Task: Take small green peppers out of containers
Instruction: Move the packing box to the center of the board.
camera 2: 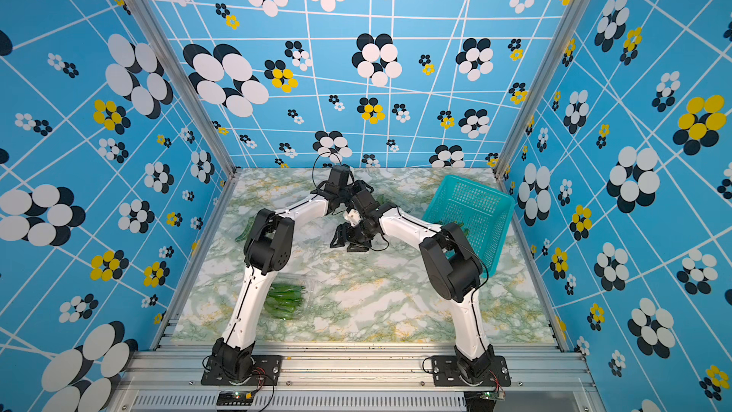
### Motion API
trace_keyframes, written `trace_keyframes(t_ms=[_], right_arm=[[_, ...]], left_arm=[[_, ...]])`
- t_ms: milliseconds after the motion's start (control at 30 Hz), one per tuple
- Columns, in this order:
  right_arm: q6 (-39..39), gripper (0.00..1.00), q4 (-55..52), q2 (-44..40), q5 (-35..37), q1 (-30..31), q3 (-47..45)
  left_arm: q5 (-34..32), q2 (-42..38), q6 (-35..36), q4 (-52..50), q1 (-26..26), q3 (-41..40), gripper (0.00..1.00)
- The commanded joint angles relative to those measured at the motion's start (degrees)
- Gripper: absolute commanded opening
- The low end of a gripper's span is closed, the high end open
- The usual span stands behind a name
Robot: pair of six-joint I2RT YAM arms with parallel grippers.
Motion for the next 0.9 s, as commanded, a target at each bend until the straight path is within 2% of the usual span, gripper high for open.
trace_keyframes(t_ms=[0, 133, 267, 333, 533, 633, 767, 867], right_arm=[[-5.0, 0.69, -6.8, -10.2, 5.2, -2.3, -2.3], [-6.8, 0.69, -10.1, -17.3, 6.4, -7.5, -3.9], [-10.9, 0.69, -12.9, -17.8, 9.7, -13.0, -0.1], [-13.8, 0.7, -13.9, -14.4, 10.7, -15.5, 3.6], [-23.7, 0.71, -25.2, 3.6, 11.8, -21.1, 25.5], [-27.6, 0.71, -26.9, 9.1, 15.1, -22.2, 33.0], [-33.5, 0.72, -39.1, 19.9, 18.1, -23.3, 50.7], [-36.5, 0.74, -42.7, 22.5, 18.2, -23.7, 56.0]], left_arm=[[0.4, -3.4, 0.6, -0.6, 0.0, -2.4, 0.5], [0.4, -4.2, 0.8, -0.6, -0.3, -3.1, 0.5], [0.6, -4.9, 1.1, -0.8, -1.2, -3.8, 0.5], [0.7, -5.3, 1.1, -0.8, -1.8, -4.4, 0.5], [1.2, -7.4, 0.1, 0.8, -3.7, -7.7, 0.5], [1.0, -8.8, -0.5, 2.5, -4.7, -10.5, 0.5], [0.8, -10.4, -0.6, 2.9, -5.6, -13.1, 0.5], [-1.2, -12.7, -0.7, 4.8, -5.7, -16.6, 0.5]])
